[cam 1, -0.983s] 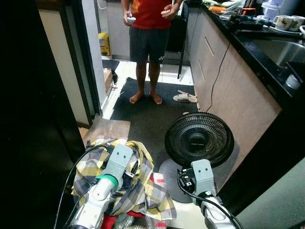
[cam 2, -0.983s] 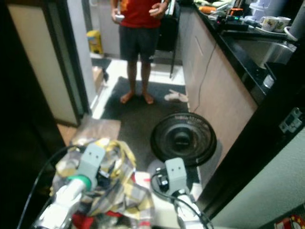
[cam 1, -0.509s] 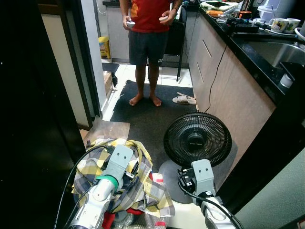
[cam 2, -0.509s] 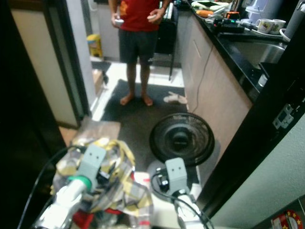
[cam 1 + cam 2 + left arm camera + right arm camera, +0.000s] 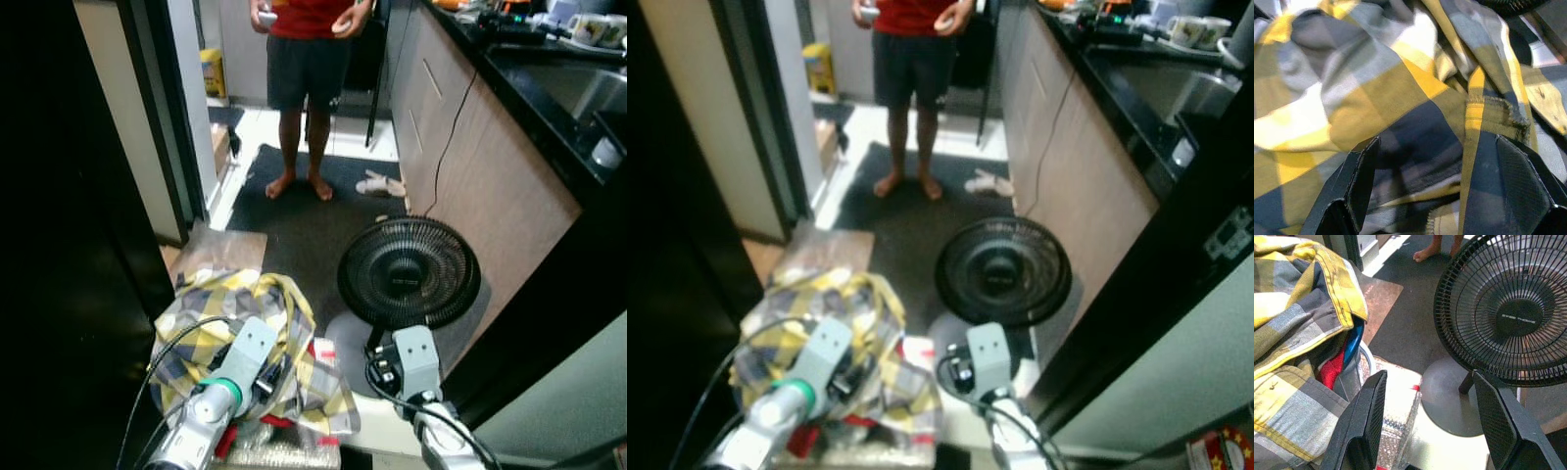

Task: Clothes washing

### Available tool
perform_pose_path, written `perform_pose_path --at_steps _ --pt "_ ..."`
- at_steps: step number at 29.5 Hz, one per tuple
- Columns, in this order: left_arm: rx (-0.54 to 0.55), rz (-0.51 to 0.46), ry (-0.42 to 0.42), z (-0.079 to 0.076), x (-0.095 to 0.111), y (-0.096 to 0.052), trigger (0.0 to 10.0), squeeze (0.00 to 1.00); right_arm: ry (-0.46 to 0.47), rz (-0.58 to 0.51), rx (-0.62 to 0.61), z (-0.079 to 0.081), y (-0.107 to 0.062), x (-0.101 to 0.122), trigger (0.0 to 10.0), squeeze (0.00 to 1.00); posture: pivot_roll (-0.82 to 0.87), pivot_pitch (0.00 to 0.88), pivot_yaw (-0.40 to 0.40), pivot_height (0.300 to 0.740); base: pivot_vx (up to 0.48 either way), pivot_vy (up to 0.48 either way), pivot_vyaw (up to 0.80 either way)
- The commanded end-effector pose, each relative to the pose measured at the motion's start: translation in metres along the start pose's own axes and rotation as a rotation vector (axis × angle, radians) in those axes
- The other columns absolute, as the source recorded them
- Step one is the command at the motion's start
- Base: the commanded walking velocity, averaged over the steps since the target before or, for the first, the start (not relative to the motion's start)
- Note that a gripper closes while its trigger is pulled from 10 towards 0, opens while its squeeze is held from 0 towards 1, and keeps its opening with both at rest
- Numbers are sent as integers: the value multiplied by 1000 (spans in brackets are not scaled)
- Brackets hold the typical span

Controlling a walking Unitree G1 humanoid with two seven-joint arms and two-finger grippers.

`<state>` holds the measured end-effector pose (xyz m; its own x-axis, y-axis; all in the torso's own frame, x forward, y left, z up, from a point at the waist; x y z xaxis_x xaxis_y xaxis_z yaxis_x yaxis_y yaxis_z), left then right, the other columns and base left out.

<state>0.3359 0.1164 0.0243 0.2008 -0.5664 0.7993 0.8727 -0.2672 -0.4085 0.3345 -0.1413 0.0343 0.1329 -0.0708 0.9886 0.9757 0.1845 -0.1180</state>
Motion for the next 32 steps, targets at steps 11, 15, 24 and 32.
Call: perform_pose_path --at_steps 11,15,24,32 --pt "-144 140 -1 -17 -39 -12 10000 0 3 -80 -4 -1 17 31 10000 0 38 209 12 740 0 0 0" --pt "-122 133 20 -16 -40 -12 0 0 2 -73 -7 -4 15 29 10000 0 37 203 7 740 0 0 0" --pt "-105 91 22 -16 -35 -14 0 0 7 -78 -24 -9 15 32 10000 0 36 192 9 740 0 0 0" --pt "-102 73 47 -18 -35 -18 0 0 9 -78 -30 -10 16 33 10000 0 36 185 9 740 0 0 0"
Point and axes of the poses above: a point about 5 cm out from each wrist's last joint towards the gripper, its own y axis pointing out of the wrist towards the gripper, its own x axis along the axis of the wrist's last joint, z = x × y, the point moved 3 cm from there along y, pointing out of the wrist towards the gripper, and after that the axes turned 11 degrees about y, right-handed, at the moved point
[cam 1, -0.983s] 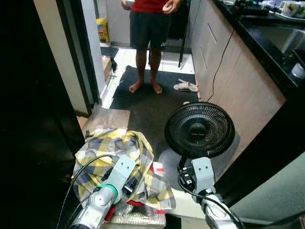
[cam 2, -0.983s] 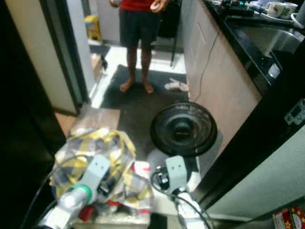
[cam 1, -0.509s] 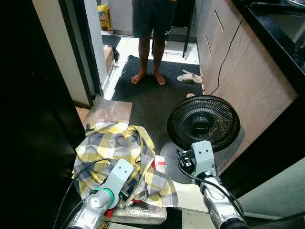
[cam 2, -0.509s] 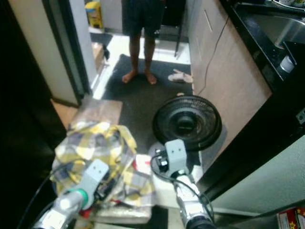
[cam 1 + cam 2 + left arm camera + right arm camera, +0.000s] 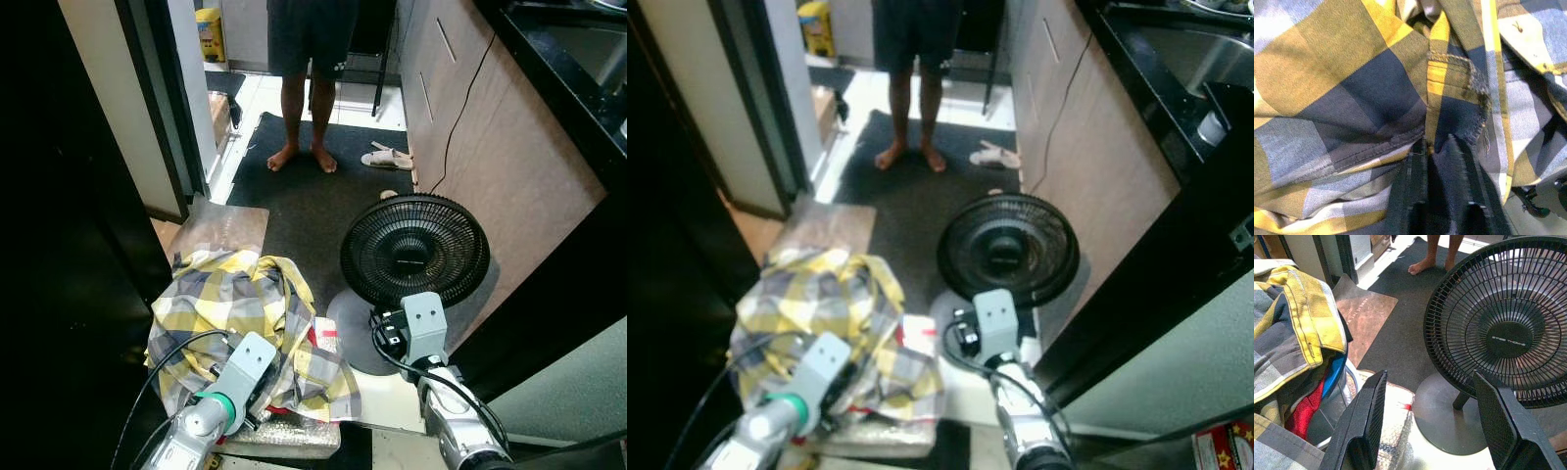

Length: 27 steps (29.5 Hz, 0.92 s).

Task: Clothes washing

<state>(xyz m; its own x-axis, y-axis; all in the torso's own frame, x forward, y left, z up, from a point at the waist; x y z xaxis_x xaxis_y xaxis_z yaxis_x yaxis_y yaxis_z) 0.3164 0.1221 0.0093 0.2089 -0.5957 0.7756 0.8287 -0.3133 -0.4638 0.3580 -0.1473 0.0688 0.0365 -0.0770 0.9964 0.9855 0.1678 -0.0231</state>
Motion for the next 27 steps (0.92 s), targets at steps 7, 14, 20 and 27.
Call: perform_pose_path --at_steps 7,14,20,27 --pt "0 22 16 -5 -13 -6 0 0 19 12 -24 -5 -2 -3 10000 0 36 170 7 740 0 0 0" --pt "62 -227 -76 14 44 -16 4118 0 32 -72 -14 -1 7 20 10000 0 35 134 12 740 0 0 0" --pt "43 -467 -167 26 106 -40 10000 0 57 -196 17 8 15 54 10000 0 35 123 15 740 0 0 0" --pt "0 -673 -197 32 162 -65 10000 0 77 -312 51 16 19 89 10000 0 31 100 15 740 0 0 0"
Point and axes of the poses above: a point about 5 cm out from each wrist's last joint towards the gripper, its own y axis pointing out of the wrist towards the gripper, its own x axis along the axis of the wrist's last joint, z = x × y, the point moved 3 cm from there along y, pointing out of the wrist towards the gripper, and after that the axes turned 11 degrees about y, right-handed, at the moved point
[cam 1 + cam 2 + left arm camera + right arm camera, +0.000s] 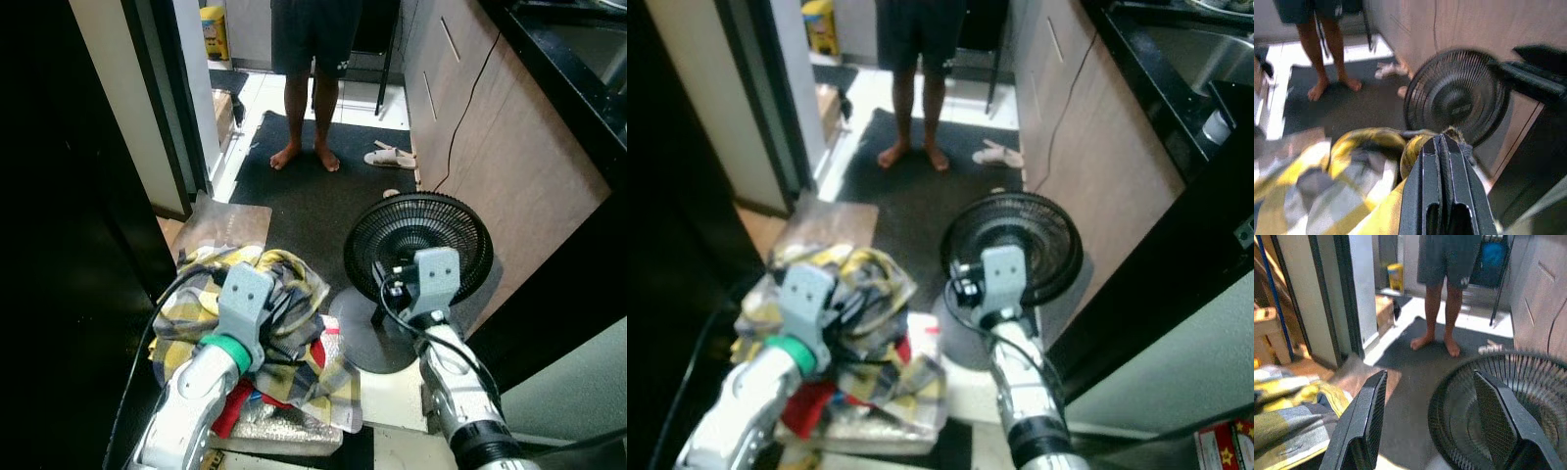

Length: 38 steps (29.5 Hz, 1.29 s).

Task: Clothes washing

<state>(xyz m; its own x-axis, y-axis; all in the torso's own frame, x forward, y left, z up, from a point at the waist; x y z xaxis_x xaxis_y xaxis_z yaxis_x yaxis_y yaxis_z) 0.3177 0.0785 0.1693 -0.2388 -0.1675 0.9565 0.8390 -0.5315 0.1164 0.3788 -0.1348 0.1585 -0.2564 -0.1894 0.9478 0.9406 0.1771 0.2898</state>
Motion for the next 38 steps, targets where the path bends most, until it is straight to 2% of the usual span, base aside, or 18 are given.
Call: perform_pose_path --at_steps 1,3,8,9,10,11,12,14,16,17,21,24,31,32,34,36,37,38 --pt "-36 -40 -23 -7 12 2 10000 0 18 1 -4 -1 -2 0 10000 0 31 100 15 740 0 0 0" --pt "-42 -61 -18 -9 20 5 10000 0 25 -17 11 3 0 6 10000 0 31 97 16 740 0 0 0" --pt "-47 -53 -2 -11 21 5 10000 0 45 -17 50 7 1 9 10000 0 27 97 16 740 0 0 0" --pt "-54 -36 8 -13 17 4 10000 0 61 49 111 9 -4 0 10000 0 23 102 14 740 0 0 0" --pt "-54 -36 8 -13 17 4 10000 0 61 49 111 9 -4 0 10000 0 23 102 14 740 0 0 0" --pt "-67 -5 6 -16 13 0 10000 0 86 250 298 16 -30 -30 10000 0 25 106 11 740 0 0 0" --pt "-67 -5 6 -16 13 0 10000 0 86 250 298 16 -30 -30 10000 0 25 106 11 740 0 0 0" --pt "-70 2 0 -17 13 -2 10000 0 110 362 416 21 -54 -46 10000 0 26 108 9 740 0 0 0" --pt "-67 3 -3 -17 13 -2 10000 0 130 393 429 19 -62 -50 10000 0 26 111 5 740 0 0 0" --pt "-65 8 -8 -17 13 -2 10000 0 155 438 441 16 -73 -55 10000 1000 24 115 4 740 0 0 0" --pt "-64 12 -11 -17 14 -2 10000 0 172 467 444 14 -79 -58 10000 1000 24 115 4 740 0 0 0" --pt "-66 17 -19 -17 15 -1 10000 0 186 540 517 17 -98 -65 10000 1000 15 121 7 740 0 0 0" --pt "-64 23 -20 -15 17 0 10000 0 168 555 581 25 -97 -63 10000 1000 21 126 9 740 0 0 0" --pt "-58 23 -21 -14 19 1 10000 0 180 556 599 30 -91 -62 10000 0 31 131 9 740 0 0 0" --pt "-58 23 -21 -14 19 1 10000 0 180 556 599 30 -91 -62 10000 0 31 131 9 740 0 0 0" --pt "-50 22 -22 -12 21 1 10000 0 208 559 622 40 -84 -63 10000 0 41 136 9 740 0 0 0" --pt "-41 21 -22 -10 23 2 10000 0 215 563 636 50 -76 -67 10000 0 55 144 5 740 0 0 0" --pt "-41 21 -22 -10 23 2 10000 0 215 563 636 50 -76 -67 10000 0 55 144 5 740 0 0 0"
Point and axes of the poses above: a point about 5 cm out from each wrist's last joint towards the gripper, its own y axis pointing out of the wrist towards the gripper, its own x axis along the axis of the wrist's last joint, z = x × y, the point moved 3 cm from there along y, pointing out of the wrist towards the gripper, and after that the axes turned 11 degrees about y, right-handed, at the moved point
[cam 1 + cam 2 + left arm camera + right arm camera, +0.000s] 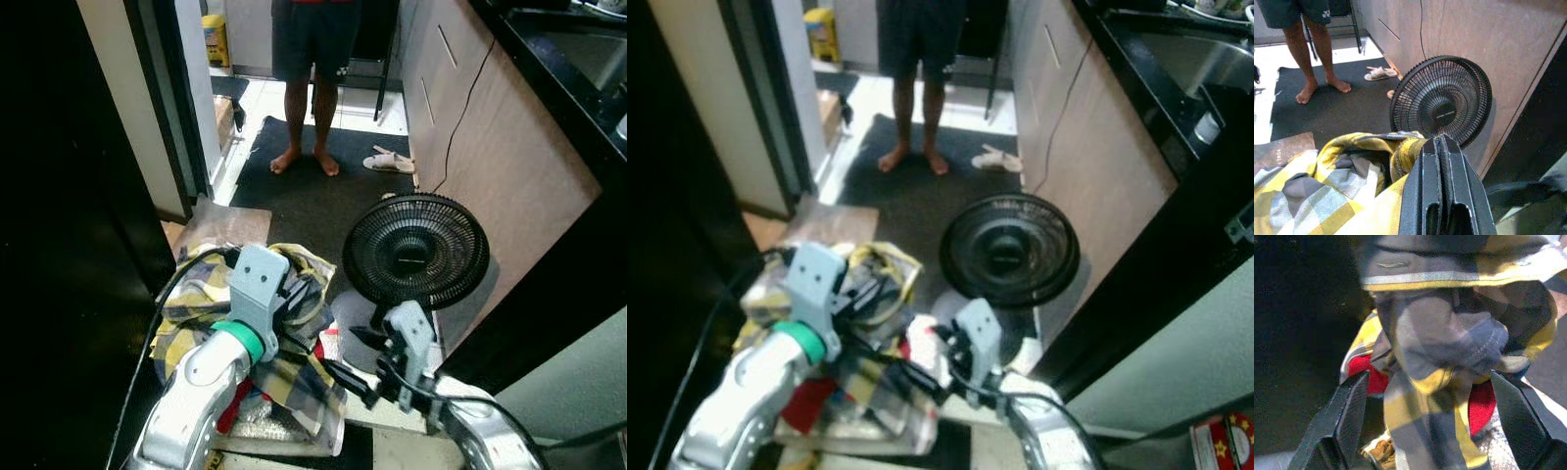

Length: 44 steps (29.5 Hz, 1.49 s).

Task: Clothes washing

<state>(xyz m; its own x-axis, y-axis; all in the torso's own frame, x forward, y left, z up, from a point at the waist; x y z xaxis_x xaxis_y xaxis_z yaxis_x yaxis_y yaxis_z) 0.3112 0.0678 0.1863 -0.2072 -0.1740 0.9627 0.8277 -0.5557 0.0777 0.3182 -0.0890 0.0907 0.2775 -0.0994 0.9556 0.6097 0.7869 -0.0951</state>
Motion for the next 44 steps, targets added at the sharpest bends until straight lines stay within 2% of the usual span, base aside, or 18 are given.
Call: perform_pose_path --at_steps 1,2,4,6,8,12,19,23,25,26,27,30,31,34,35,37,40,44 --pt "3 -10 -10 0 5 -1 10000 0 4 43 -11 2 13 -12 10000 0 63 151 3 740 0 0 0" --pt "3 -10 -10 0 5 -1 10000 0 4 43 -11 2 13 -12 10000 0 63 151 3 740 0 0 0" --pt "15 -7 -11 2 6 -1 10000 0 -28 35 -69 -1 30 -9 10000 0 77 161 -1 740 0 0 0" --pt "15 -7 -11 2 6 -1 10000 0 -28 35 -69 -1 30 -9 10000 0 77 161 -1 740 0 0 0" --pt "24 -4 -10 4 6 -1 10000 0 -40 3 -147 -9 44 3 10000 0 86 171 -3 740 0 0 0" --pt "30 0 -10 6 6 1 10000 0 -50 -24 -226 -19 57 22 10000 0 92 180 -3 740 0 0 0" --pt "32 2 -8 6 7 2 10000 0 -76 -36 -288 -26 63 34 10000 0 97 184 -4 740 0 0 0" --pt "39 3 -9 7 8 3 10000 0 -96 -55 -325 -29 71 51 10000 0 114 195 -5 740 0 0 0" --pt "46 5 -9 8 9 2 10000 0 -101 -64 -301 -24 78 58 10000 0 114 195 -5 740 0 0 0" --pt "61 9 -9 9 9 1 10000 0 -94 -74 -245 -14 88 63 10000 0 133 204 -14 740 0 0 0" --pt "61 9 -9 9 9 1 10000 0 -94 -74 -245 -14 88 63 10000 0 133 204 -14 740 0 0 0" --pt "103 22 -4 14 8 -4 10000 0 -32 -76 -31 26 112 63 10000 0 157 212 -29 740 0 0 0" --pt "103 22 -4 14 8 -4 10000 0 -32 -76 -31 26 112 63 10000 0 157 212 -29 740 0 0 0" --pt "122 29 -4 17 7 -7 10000 0 5 -59 115 53 122 57 10000 0 164 212 -36 740 0 0 0" --pt "122 29 -4 17 7 -7 10000 0 5 -59 115 53 122 57 10000 0 164 212 -36 740 0 0 0" --pt "132 34 -4 18 6 -8 10000 0 38 -56 199 69 127 54 10000 0 164 211 -38 740 0 0 0" --pt "139 35 -3 19 6 -8 10000 0 26 -40 214 74 129 49 10000 0 161 203 -39 740 0 0 0" --pt "143 32 -2 20 7 -7 10000 0 -6 -9 191 71 127 40 10000 0 154 193 -36 740 0 0 0"
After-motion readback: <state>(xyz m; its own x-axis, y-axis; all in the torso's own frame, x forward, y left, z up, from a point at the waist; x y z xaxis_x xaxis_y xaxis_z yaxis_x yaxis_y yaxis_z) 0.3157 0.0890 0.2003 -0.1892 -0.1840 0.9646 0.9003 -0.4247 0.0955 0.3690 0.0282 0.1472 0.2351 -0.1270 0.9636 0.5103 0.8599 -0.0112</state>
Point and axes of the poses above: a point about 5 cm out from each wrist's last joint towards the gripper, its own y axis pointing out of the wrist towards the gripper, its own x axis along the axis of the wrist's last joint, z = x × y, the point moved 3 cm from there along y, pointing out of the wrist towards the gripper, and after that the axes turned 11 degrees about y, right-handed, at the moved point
